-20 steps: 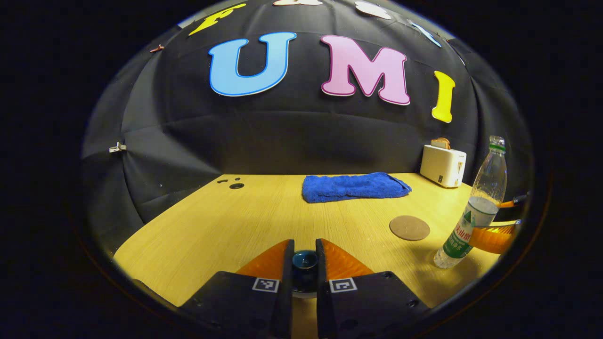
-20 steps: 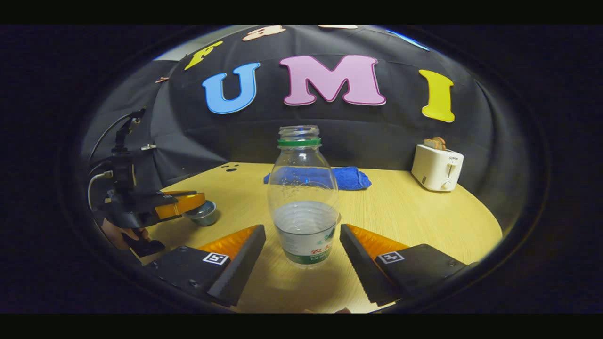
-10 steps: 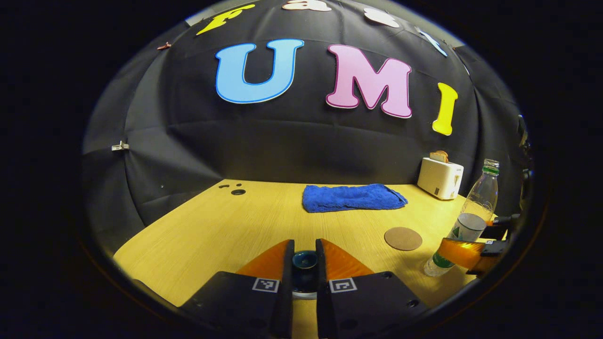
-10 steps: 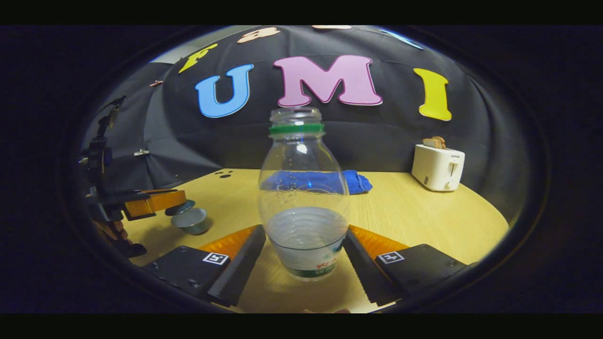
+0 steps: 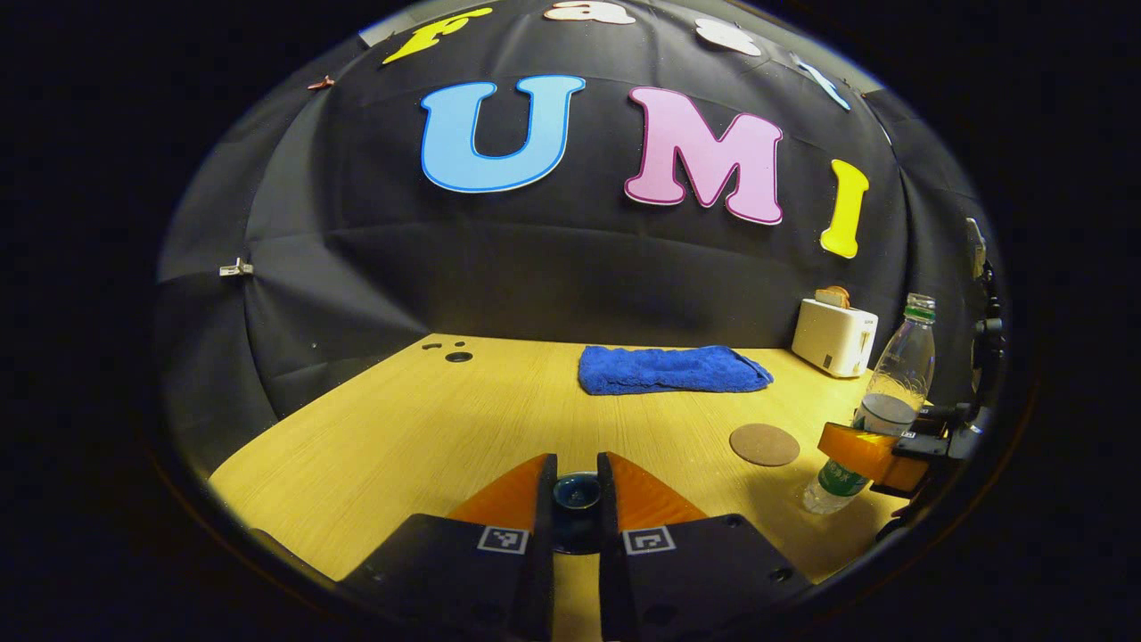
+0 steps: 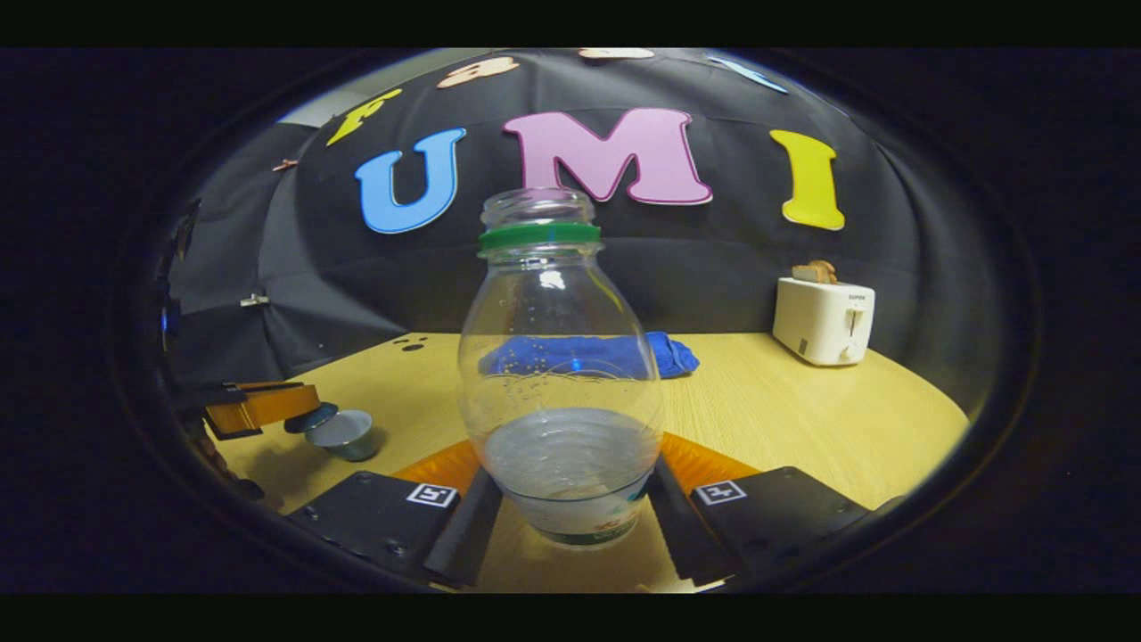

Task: Open the teacup lid with one hand, grasp the water bottle and pour water into the teacup with the other hand; after pouring, place the water bottle on the coaster and then close the teacup lid.

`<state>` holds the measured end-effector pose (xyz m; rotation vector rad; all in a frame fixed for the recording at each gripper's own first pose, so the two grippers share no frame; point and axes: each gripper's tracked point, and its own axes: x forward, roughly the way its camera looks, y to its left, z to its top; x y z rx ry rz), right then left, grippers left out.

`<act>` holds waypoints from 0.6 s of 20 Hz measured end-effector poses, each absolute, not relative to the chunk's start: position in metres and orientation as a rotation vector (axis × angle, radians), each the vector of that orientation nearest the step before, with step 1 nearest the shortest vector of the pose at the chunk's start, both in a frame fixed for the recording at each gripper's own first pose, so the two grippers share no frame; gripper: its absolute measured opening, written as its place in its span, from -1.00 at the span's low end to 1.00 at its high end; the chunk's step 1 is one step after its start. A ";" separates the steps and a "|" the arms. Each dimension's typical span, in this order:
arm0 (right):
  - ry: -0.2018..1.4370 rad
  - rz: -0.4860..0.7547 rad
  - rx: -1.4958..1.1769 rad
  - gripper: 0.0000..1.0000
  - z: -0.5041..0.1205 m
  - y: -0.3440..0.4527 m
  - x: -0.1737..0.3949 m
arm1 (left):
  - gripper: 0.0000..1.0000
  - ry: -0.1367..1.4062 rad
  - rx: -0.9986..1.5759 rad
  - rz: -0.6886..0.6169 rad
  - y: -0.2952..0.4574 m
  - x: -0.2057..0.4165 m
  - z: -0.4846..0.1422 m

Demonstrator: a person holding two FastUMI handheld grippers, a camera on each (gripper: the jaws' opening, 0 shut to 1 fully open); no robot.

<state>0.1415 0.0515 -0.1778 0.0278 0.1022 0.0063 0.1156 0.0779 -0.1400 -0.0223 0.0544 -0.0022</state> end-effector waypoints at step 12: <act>0.159 0.017 -0.325 0.48 -0.151 0.049 0.156 | -0.52 0.013 -0.049 0.058 0.108 0.095 -0.117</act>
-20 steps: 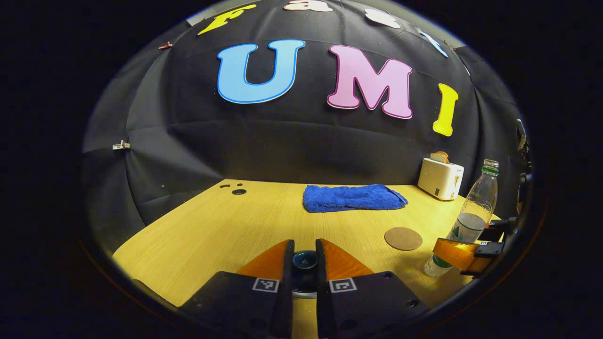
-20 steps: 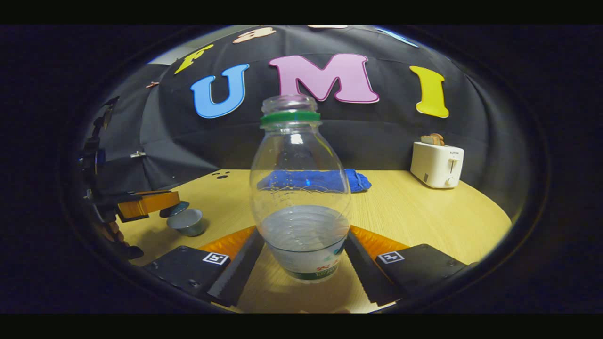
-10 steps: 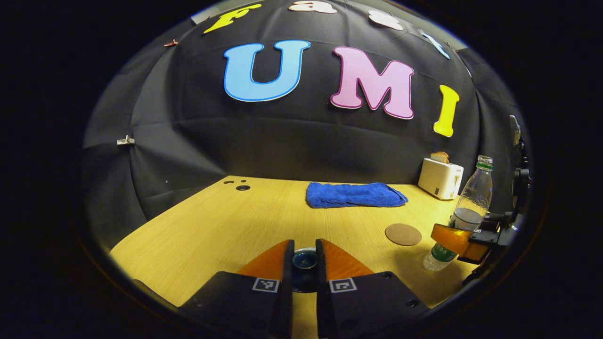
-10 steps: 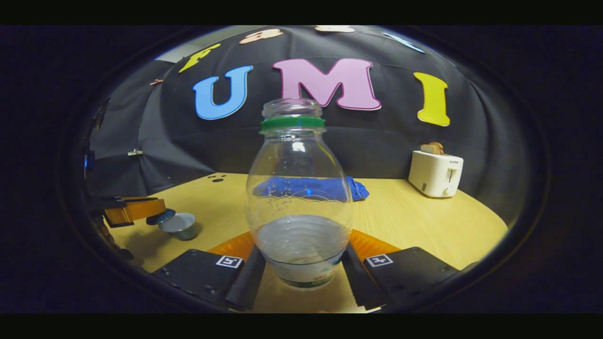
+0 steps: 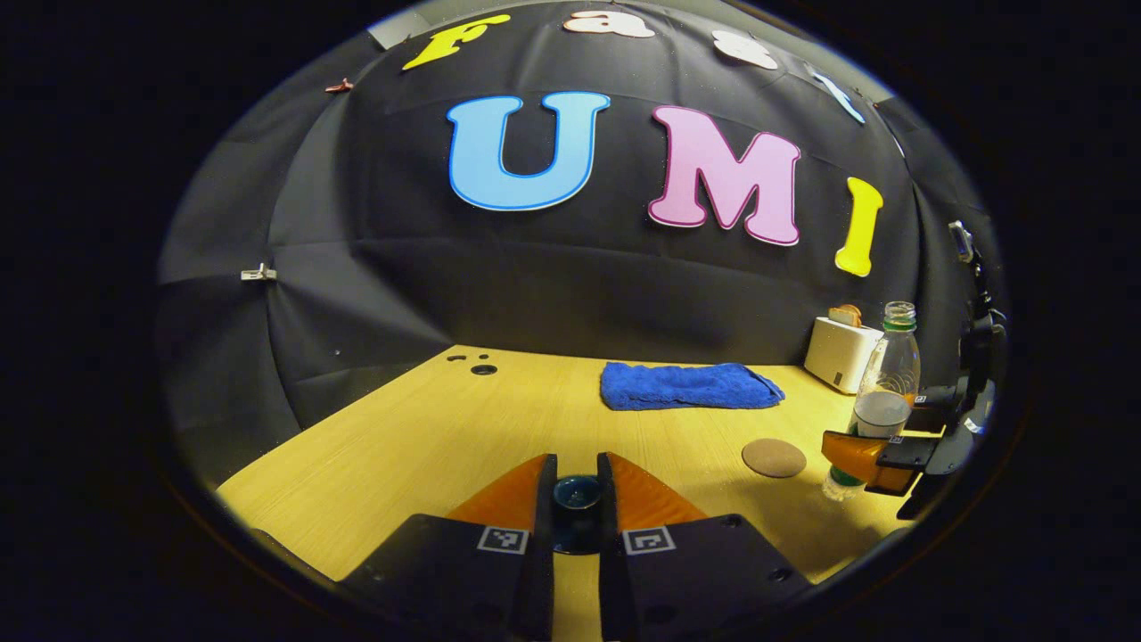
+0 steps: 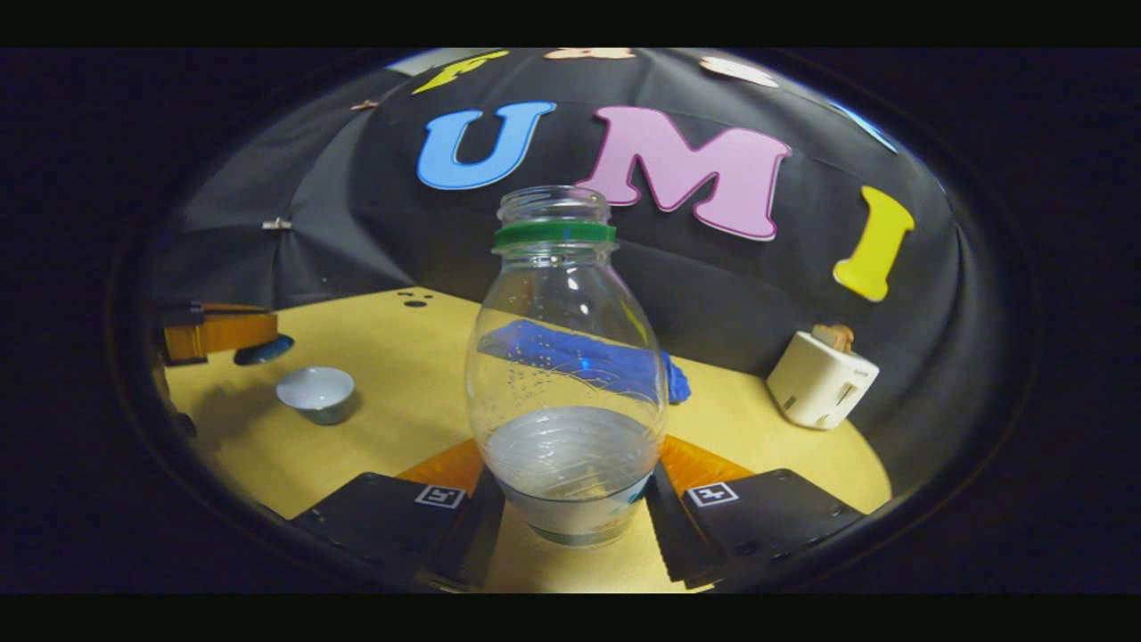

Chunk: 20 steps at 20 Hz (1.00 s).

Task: Open the teacup lid with one hand, grasp the water bottle and pour water into the teacup with the other hand; after pouring, place the water bottle on the coaster and then close the teacup lid.

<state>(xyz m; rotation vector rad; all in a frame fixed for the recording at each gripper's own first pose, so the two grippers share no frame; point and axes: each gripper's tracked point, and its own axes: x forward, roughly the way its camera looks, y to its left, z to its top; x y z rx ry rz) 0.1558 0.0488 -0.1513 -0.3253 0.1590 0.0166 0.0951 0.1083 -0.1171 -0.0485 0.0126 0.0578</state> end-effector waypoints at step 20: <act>0.012 0.001 -1.169 0.48 -0.156 0.113 0.225 | -0.51 0.040 -0.073 0.089 0.204 0.077 -0.134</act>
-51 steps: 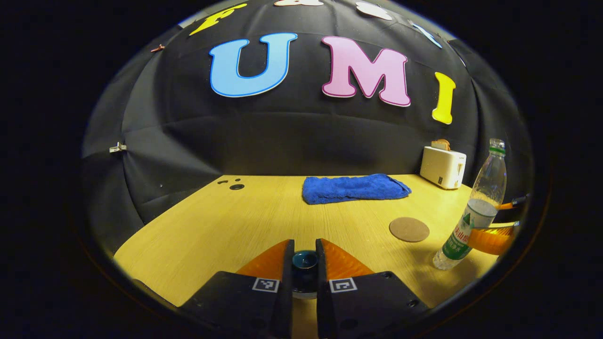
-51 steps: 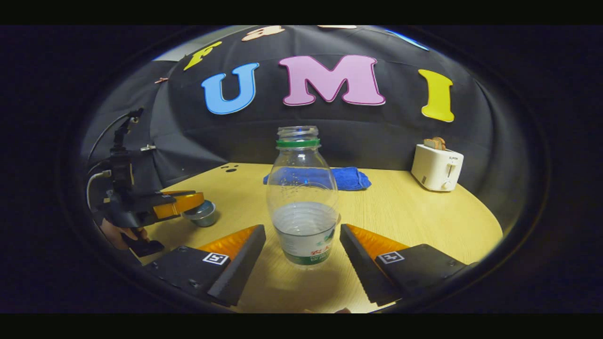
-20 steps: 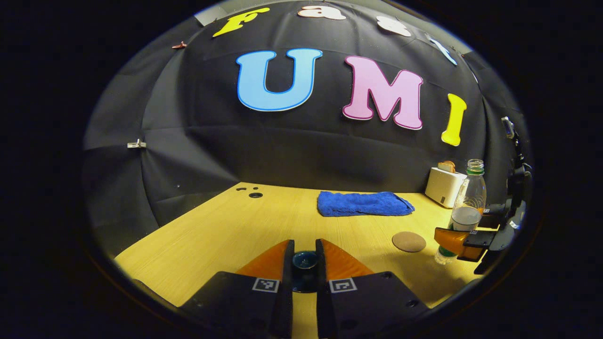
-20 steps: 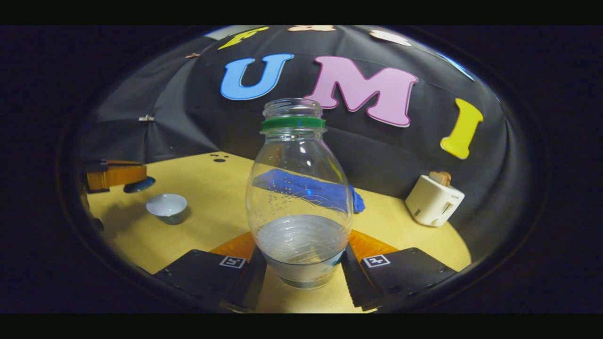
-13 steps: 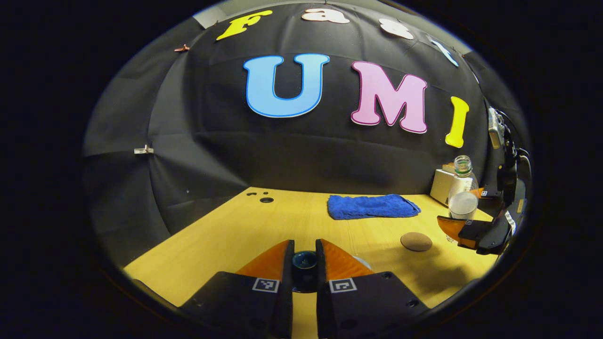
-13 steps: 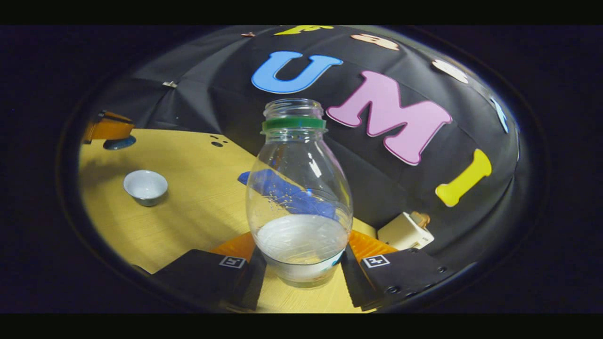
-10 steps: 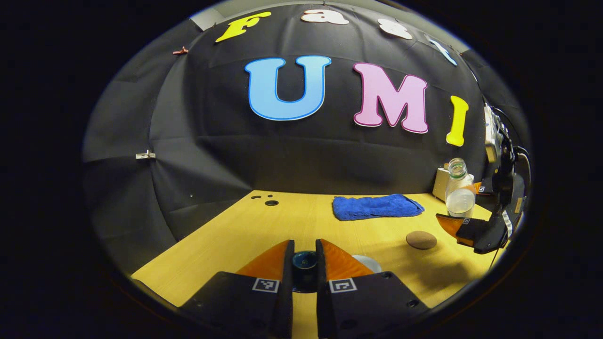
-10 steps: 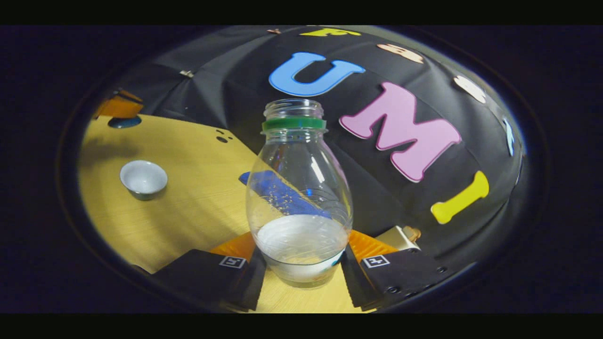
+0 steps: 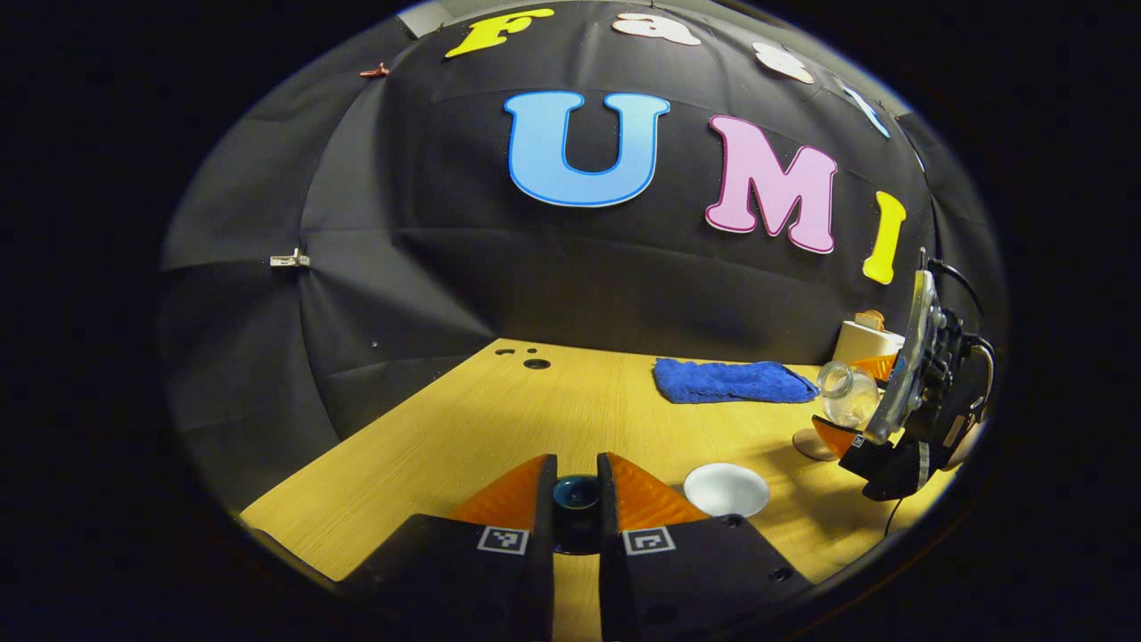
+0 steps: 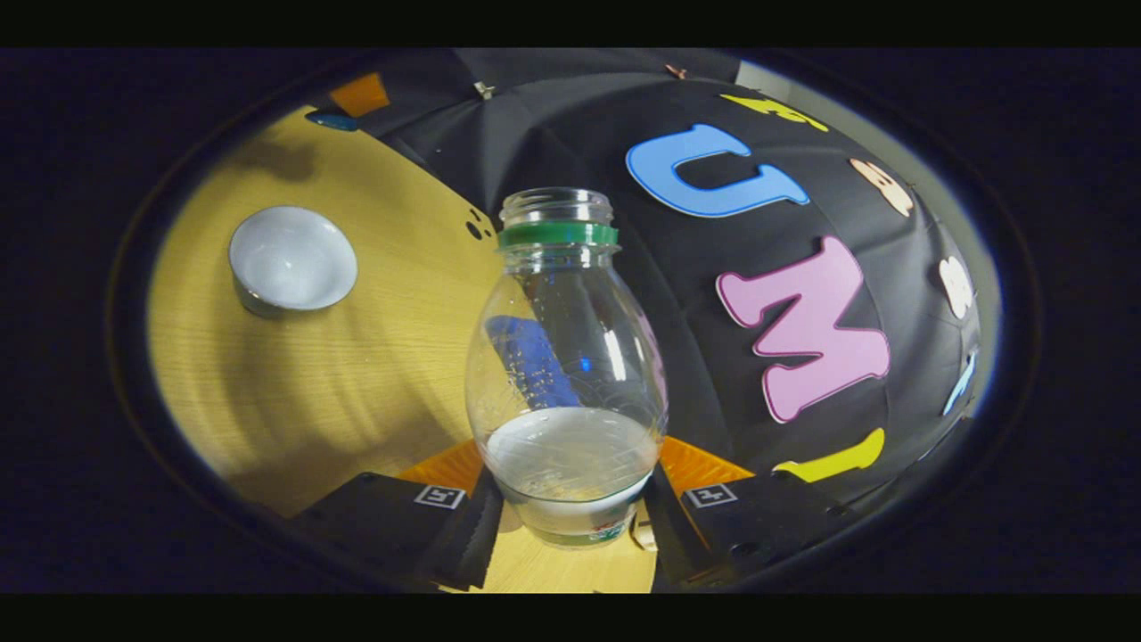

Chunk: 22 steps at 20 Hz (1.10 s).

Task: Open the teacup lid with one hand, grasp the water bottle and pour water into the teacup with the other hand; after pouring, place the water bottle on the coaster and then close the teacup lid.

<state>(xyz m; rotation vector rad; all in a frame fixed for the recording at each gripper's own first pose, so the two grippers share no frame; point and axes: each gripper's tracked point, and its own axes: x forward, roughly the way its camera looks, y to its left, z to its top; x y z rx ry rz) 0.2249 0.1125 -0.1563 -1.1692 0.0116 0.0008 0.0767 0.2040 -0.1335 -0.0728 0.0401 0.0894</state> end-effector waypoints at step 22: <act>-0.190 0.144 -1.588 0.48 -0.169 0.164 0.247 | -0.52 0.061 -0.066 0.039 0.215 0.102 -0.146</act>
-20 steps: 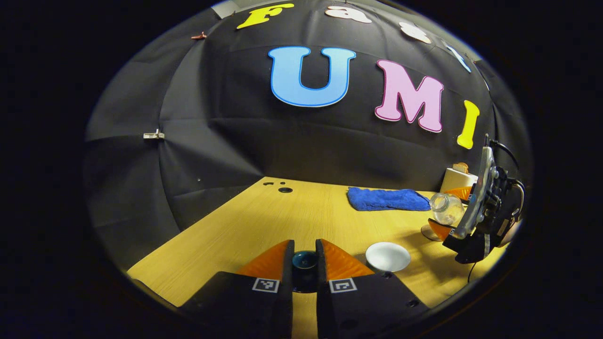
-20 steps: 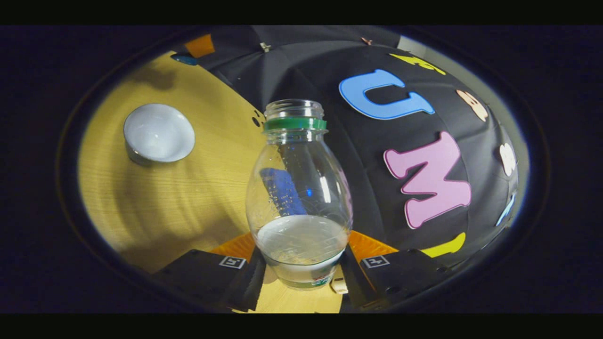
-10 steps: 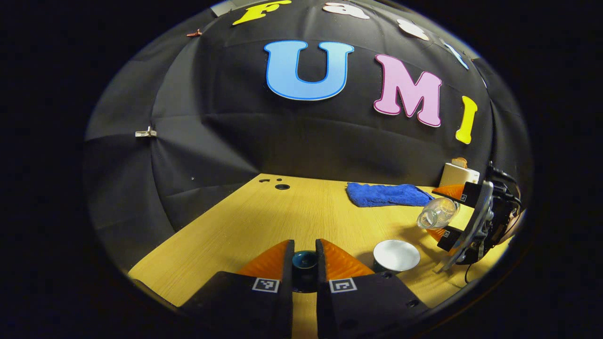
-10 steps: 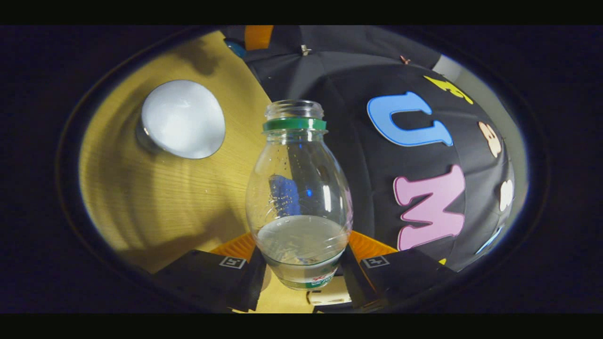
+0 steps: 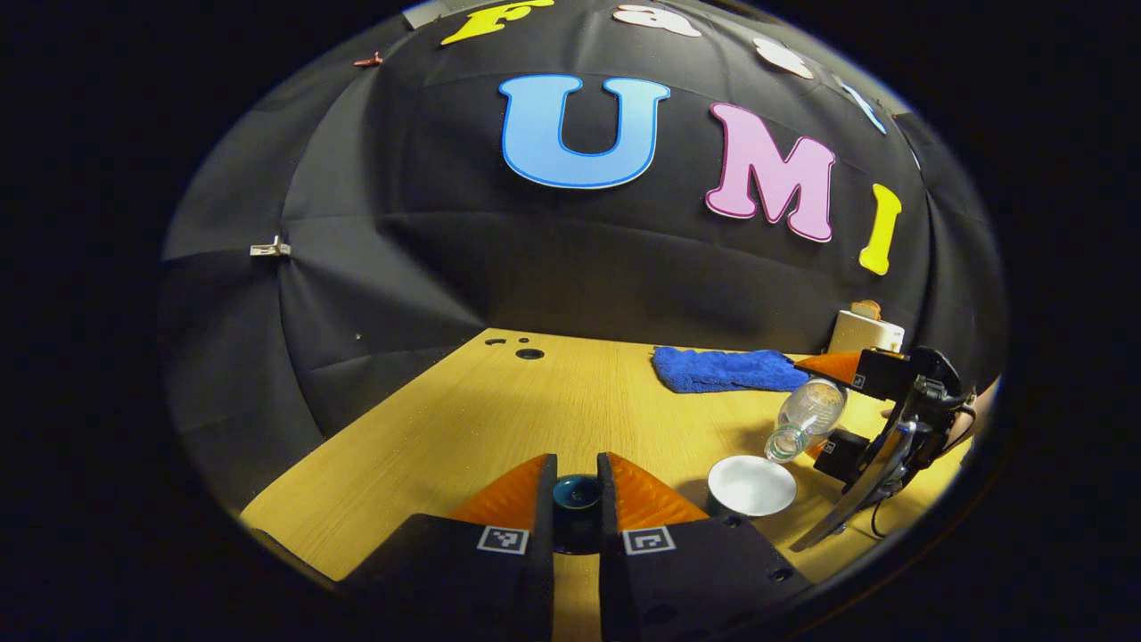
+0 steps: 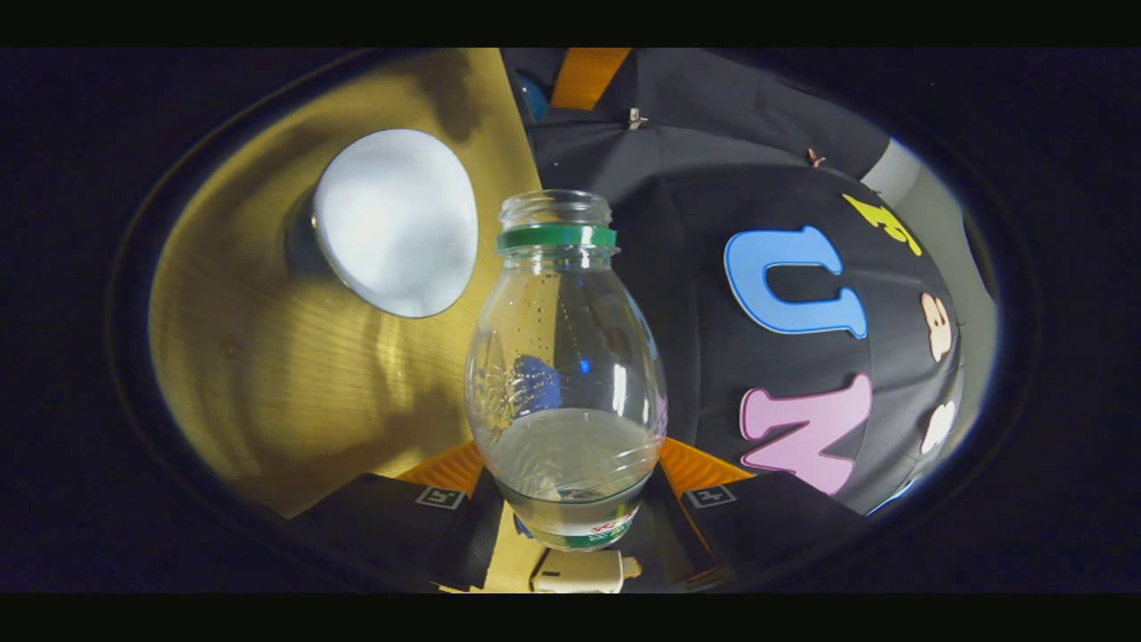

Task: Open the teacup lid with one hand, grasp the water bottle and pour water into the teacup with the other hand; after pouring, place the water bottle on the coaster and then close the teacup lid.

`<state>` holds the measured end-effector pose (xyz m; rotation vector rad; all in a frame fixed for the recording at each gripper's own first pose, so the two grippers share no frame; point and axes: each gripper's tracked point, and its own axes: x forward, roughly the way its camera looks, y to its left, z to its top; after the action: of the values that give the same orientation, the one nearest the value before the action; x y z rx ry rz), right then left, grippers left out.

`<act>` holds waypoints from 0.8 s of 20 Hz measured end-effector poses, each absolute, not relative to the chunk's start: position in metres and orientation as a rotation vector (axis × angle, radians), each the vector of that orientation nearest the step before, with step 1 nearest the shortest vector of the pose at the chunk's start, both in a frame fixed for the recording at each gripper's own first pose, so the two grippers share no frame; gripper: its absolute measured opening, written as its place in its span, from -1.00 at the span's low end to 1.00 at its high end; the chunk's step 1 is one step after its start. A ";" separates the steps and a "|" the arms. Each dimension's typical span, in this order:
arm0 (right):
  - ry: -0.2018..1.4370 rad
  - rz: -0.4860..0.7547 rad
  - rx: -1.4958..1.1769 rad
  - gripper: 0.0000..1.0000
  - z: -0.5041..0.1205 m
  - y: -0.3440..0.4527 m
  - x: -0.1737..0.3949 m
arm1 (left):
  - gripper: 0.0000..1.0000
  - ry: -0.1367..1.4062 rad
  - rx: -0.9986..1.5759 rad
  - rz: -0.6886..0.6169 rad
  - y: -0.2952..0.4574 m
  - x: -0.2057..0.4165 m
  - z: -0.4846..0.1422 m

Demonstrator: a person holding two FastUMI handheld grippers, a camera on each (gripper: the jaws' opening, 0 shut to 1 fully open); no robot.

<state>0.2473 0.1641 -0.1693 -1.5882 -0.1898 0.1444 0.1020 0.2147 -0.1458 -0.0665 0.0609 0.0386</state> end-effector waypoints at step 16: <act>-0.312 0.156 -1.785 0.47 -0.160 0.162 0.259 | -0.52 0.068 -0.065 0.046 0.222 0.092 -0.150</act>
<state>0.2594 0.1619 -0.1602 -1.7849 -0.3117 0.1564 0.0922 0.2220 -0.1496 -0.0655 0.0683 0.0463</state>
